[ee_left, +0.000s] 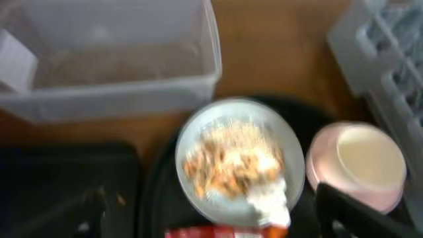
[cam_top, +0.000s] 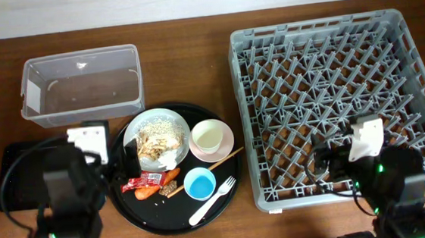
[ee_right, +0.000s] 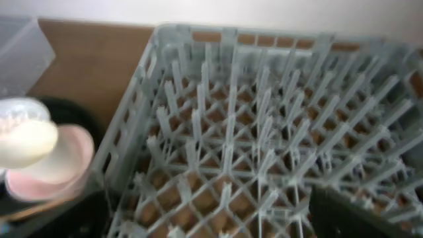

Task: Sort waste into correct bins and load items into the dishwasher rack
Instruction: 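Reach the left gripper down to the red snack wrapper and grasp it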

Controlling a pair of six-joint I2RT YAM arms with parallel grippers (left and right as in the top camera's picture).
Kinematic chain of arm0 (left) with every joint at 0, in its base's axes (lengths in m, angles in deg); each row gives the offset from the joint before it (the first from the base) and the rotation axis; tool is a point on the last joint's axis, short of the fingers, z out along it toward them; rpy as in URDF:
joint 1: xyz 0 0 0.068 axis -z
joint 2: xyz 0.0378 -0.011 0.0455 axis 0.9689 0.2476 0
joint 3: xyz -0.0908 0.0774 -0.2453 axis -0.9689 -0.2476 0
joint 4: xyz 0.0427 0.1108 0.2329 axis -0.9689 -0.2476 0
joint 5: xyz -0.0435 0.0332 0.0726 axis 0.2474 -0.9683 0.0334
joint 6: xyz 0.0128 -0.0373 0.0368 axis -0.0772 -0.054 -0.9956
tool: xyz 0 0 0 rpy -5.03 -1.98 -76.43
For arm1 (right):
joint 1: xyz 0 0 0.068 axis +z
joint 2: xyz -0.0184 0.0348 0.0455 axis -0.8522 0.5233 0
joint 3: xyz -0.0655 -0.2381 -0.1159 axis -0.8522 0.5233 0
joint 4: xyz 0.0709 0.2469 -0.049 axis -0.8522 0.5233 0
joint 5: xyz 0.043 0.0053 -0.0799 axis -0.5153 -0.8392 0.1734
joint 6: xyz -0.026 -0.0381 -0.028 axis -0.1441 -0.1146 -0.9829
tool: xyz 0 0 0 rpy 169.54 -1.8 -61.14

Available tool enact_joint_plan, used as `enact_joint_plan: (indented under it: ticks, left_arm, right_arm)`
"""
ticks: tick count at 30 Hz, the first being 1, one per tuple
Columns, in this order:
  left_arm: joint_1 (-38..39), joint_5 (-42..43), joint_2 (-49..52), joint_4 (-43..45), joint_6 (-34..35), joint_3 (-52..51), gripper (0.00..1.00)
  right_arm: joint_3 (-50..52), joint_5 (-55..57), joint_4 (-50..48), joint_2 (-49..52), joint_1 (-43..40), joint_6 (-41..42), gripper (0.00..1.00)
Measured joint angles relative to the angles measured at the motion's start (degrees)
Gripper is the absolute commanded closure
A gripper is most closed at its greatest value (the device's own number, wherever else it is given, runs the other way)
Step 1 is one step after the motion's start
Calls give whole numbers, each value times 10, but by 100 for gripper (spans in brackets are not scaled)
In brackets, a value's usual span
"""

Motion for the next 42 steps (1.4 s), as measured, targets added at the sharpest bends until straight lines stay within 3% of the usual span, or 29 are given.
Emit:
enact_joint_plan:
  ticks: [3,8,14,25,32,36,42]
  left_arm:
    - [0,20,66,-60,0,58,1]
    - [0,77,119,-57,3,72,1]
    - [4,96,226,-61,28,75,1]
    - [96,76,413,-64,39,76,2]
    - [121,71,455,-49,45,76,57]
    - [122,70,473,-51,48,76,76]
    - [122,69,482,-67,49,85,80]
  right_arm:
    - [-65,-28,48,63,0,0,1]
    - [-99,-58,70,127,0,3,1]
    - [-99,-15,93,199,0,58,1]
    - [-99,-4,96,218,0,75,1]
    - [-99,-2,98,218,0,75,1]
    - [-99,-2,99,218,0,75,1]
    - [-99,-2,99,218,0,75,1]
